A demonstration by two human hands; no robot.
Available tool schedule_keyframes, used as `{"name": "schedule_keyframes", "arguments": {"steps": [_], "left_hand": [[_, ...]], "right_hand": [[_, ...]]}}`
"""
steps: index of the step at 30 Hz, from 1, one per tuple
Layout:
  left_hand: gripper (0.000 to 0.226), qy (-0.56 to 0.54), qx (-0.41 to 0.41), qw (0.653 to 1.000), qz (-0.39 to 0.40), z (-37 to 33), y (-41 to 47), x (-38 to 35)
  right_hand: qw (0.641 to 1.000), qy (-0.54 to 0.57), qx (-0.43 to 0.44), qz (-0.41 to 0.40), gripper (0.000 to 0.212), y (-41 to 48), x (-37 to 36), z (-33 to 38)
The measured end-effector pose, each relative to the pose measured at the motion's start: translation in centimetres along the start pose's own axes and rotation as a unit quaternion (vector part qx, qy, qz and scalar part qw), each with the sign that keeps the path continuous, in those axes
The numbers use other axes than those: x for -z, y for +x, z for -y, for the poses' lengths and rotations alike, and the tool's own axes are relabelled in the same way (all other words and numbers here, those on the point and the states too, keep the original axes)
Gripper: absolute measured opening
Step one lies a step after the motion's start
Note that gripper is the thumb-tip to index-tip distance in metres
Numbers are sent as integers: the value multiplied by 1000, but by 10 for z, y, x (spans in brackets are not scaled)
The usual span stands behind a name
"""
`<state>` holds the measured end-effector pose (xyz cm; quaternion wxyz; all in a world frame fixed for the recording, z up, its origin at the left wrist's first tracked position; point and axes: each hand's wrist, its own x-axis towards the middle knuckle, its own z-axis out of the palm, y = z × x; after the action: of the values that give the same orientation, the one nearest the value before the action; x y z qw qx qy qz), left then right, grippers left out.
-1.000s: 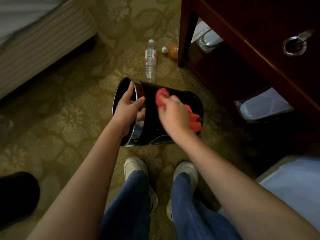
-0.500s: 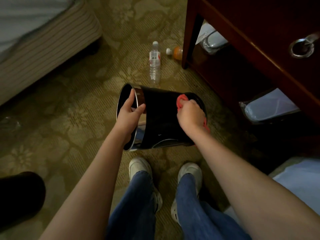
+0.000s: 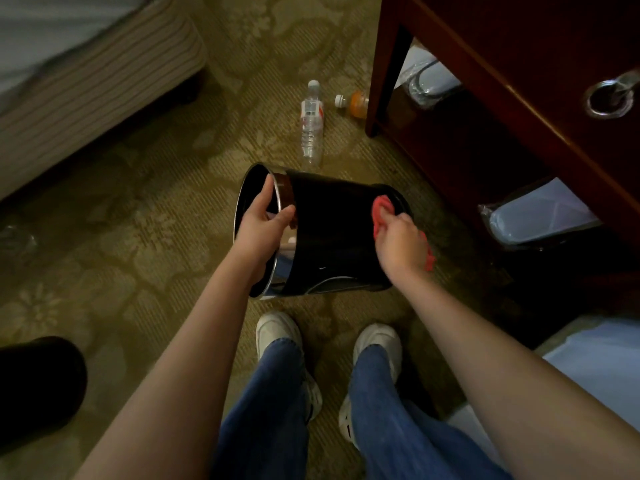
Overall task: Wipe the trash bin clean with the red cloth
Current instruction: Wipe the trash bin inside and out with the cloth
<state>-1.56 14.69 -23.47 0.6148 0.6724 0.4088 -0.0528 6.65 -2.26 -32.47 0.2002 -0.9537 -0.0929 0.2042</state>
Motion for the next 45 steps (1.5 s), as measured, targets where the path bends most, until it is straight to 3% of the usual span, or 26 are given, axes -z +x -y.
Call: {"name": "schedule_keyframes", "arguments": {"steps": [3,8,11,13,18,21,23,27,29,32,36,38,40,45], "left_hand": [[61,6,-16,1000,4,-9,-3,-15],[65,-27,-11,1000,-5,-10,4,-19],[64,-21,-9,1000,-6,-9,2,-13],[62,-25,-10,1000,0,-10,1,-12],[62,2,-18,1000,9,-13,-4,-15],[64,16,-19,1000,17,-13,-2,-21],[63,21,-27,999,7,-15,-1,-24],[63,7,-26,1000,-11,-14,3,-20],[64,7,-16,1000,-11,-11,6,-15],[62,15,-11,1000,-16,-10,4,-11],[61,27,-18,999,-7,-12,-3,-11],[61,35,-15,999,-7,-15,-6,-14],[61,41,-19,999,-13,-17,-7,-17],[62,12,-4,999,-31,-16,-2,-14]], "right_hand": [[1000,21,-13,-12,41,-1,2,11],[975,107,179,-79,42,-22,3,70],[962,119,231,-86,41,-29,-1,77],[966,121,210,-89,41,-25,-5,57],[996,80,-16,-31,39,-6,-6,-8],[995,64,-72,-22,35,-6,0,-6],[996,80,-19,-35,36,-13,2,14],[972,138,178,-67,41,-34,1,72],[962,162,210,-58,40,-40,1,84],[968,152,190,-52,41,-35,-3,57],[996,91,6,-15,40,-17,-7,-2],[998,57,-31,-8,38,-16,-7,-8],[998,56,-9,-22,39,-18,-7,5],[981,77,175,-36,44,-39,0,72]]}}
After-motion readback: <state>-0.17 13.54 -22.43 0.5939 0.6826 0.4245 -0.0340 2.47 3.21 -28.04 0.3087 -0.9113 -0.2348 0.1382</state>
